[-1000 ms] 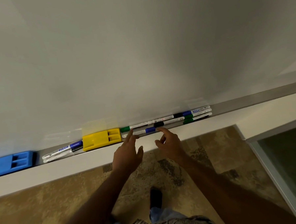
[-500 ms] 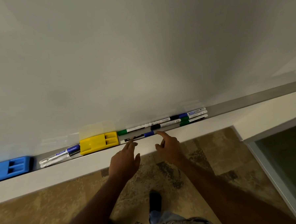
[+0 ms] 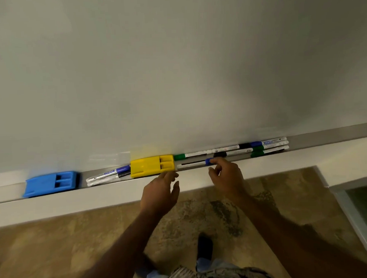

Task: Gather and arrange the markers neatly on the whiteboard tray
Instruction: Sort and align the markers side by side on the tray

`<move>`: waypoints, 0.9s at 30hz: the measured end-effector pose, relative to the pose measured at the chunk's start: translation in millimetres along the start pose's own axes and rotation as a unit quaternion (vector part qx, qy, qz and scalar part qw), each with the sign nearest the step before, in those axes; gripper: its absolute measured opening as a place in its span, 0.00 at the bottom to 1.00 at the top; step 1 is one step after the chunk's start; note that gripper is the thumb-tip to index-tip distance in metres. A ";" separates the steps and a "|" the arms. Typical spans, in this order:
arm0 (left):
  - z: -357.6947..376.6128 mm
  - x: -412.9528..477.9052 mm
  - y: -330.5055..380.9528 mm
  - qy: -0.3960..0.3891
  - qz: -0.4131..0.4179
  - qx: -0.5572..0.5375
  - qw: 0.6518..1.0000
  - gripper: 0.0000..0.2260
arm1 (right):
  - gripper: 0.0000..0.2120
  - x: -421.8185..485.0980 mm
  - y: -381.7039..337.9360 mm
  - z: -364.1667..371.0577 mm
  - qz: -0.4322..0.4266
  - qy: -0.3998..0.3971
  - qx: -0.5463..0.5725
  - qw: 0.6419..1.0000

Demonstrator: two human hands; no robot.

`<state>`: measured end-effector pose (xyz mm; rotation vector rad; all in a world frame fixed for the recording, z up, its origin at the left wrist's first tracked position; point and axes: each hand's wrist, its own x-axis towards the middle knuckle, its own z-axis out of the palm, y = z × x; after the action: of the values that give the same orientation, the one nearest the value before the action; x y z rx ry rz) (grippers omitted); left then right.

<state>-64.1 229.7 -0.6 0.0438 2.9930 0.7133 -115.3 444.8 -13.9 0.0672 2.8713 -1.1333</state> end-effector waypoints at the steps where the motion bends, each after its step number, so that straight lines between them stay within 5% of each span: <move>1: -4.8 -2.3 -9.4 0.001 -0.006 -0.001 1.000 0.11 | 0.11 0.5 -7.0 4.2 -0.022 -0.007 0.003 1.000; 9: -61.4 -7.7 -105.3 0.114 -0.036 0.033 0.992 0.03 | 0.08 1.5 -67.7 42.4 -0.138 -0.089 0.001 0.986; 16: -88.4 7.2 -162.3 -0.018 -0.069 0.138 0.988 0.11 | 0.06 -7.9 -86.2 62.5 -0.161 -0.107 -0.009 0.981; 27: -93.3 13.4 -183.2 -0.071 -0.035 0.184 0.980 0.14 | 0.07 -29.8 -81.2 62.5 -0.112 -0.077 -0.029 0.990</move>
<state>-86.2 24.8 -1.0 0.0071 2.9250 0.1355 -88.3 342.1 -2.2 -0.3378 2.8237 -1.0332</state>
